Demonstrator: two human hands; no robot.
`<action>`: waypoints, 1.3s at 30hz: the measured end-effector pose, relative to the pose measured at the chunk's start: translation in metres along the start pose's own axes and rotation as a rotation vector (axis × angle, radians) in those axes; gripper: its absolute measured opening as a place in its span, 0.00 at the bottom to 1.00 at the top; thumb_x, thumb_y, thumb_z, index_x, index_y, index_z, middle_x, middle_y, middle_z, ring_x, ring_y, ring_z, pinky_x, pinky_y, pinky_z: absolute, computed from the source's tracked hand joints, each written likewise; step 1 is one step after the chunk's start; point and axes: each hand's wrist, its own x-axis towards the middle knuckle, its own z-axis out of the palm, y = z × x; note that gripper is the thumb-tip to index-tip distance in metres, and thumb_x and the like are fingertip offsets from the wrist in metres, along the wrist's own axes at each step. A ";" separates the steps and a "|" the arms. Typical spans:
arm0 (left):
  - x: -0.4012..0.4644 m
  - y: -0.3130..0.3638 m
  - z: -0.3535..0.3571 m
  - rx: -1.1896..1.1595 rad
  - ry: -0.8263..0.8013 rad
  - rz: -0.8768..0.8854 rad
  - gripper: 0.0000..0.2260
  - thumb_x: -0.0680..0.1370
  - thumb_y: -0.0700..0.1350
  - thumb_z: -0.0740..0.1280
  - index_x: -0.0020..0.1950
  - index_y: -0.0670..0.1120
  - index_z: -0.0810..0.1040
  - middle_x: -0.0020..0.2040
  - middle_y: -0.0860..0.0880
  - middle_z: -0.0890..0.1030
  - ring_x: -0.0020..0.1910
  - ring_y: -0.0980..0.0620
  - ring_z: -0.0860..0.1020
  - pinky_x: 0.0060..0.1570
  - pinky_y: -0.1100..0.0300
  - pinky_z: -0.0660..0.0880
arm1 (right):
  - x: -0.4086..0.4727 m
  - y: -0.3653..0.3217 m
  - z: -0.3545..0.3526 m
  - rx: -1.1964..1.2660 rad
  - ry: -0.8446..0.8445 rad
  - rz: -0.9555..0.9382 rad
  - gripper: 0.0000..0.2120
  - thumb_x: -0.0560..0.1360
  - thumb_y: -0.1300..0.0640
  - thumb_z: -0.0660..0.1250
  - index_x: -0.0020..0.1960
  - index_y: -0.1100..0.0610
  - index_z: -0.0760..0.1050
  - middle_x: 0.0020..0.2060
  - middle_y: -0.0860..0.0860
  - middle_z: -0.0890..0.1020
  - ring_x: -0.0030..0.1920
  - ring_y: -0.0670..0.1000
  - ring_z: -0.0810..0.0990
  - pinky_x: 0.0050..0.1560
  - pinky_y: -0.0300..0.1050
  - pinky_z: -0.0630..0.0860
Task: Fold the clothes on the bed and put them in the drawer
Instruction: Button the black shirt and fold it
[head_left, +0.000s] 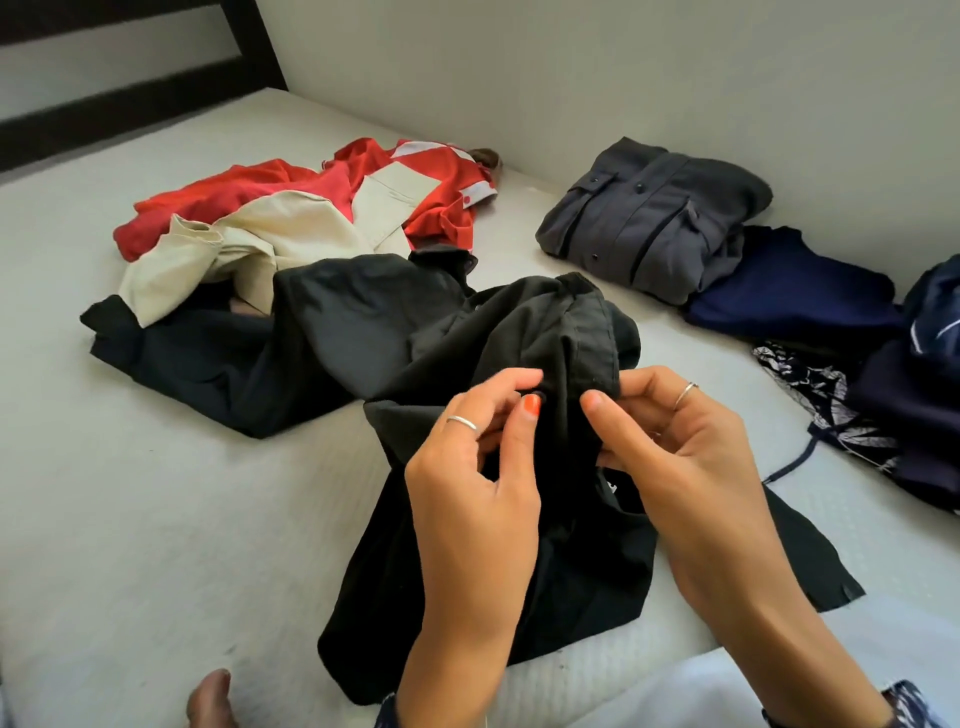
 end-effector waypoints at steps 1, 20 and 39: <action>0.000 0.002 -0.001 -0.041 -0.035 -0.033 0.08 0.77 0.41 0.68 0.54 0.51 0.80 0.45 0.54 0.83 0.47 0.60 0.81 0.46 0.73 0.74 | 0.000 -0.001 0.000 0.007 -0.003 -0.010 0.03 0.74 0.56 0.69 0.43 0.54 0.80 0.40 0.58 0.84 0.40 0.55 0.80 0.43 0.46 0.77; 0.005 0.033 -0.005 -0.148 -0.151 -0.041 0.09 0.76 0.41 0.69 0.49 0.55 0.79 0.43 0.57 0.83 0.45 0.59 0.82 0.43 0.71 0.76 | -0.007 -0.033 -0.005 0.350 -0.152 0.044 0.08 0.65 0.55 0.72 0.42 0.57 0.83 0.44 0.61 0.84 0.47 0.60 0.83 0.53 0.54 0.80; 0.003 0.035 -0.010 0.113 -0.046 0.252 0.06 0.76 0.38 0.70 0.51 0.44 0.83 0.45 0.52 0.82 0.45 0.57 0.82 0.48 0.61 0.79 | -0.023 -0.033 0.015 -0.621 0.289 -0.545 0.05 0.72 0.61 0.71 0.44 0.56 0.75 0.36 0.48 0.76 0.36 0.45 0.75 0.37 0.37 0.73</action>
